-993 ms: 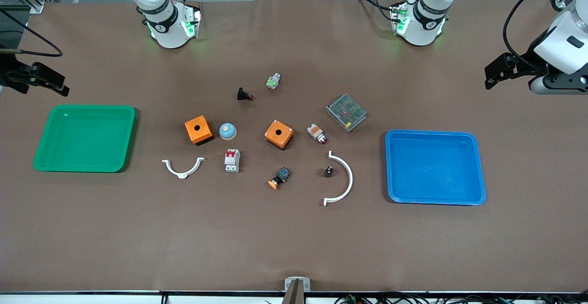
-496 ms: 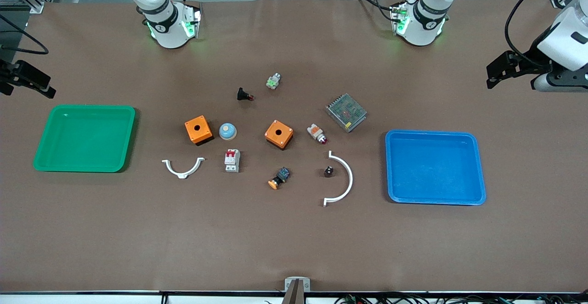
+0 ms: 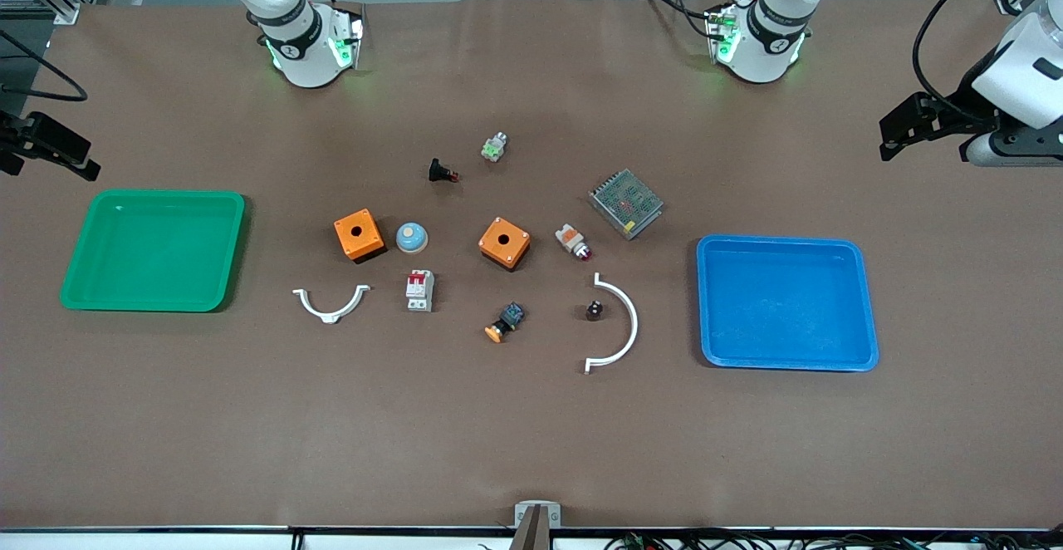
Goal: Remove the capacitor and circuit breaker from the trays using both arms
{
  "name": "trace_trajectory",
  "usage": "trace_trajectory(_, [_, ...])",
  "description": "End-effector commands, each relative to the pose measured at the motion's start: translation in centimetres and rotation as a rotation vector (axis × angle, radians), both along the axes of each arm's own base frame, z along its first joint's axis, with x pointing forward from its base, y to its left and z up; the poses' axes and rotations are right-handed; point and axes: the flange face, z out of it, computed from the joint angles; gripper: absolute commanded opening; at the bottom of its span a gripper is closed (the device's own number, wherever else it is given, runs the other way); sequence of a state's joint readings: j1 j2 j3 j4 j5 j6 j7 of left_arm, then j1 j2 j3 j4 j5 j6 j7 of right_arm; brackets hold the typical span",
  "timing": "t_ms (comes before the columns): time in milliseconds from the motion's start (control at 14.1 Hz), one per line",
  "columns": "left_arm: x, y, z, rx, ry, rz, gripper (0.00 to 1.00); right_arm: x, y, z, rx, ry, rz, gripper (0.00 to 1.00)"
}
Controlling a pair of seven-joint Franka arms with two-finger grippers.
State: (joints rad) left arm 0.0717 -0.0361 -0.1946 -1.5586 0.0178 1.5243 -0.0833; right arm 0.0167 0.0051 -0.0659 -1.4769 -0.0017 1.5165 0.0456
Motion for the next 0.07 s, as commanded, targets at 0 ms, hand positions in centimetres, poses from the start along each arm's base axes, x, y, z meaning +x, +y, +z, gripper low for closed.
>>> trace_trajectory(0, [-0.12,0.09,0.38,0.009,-0.002,0.035,1.0,0.27,-0.14,0.51,0.016,-0.005,-0.005,1.0])
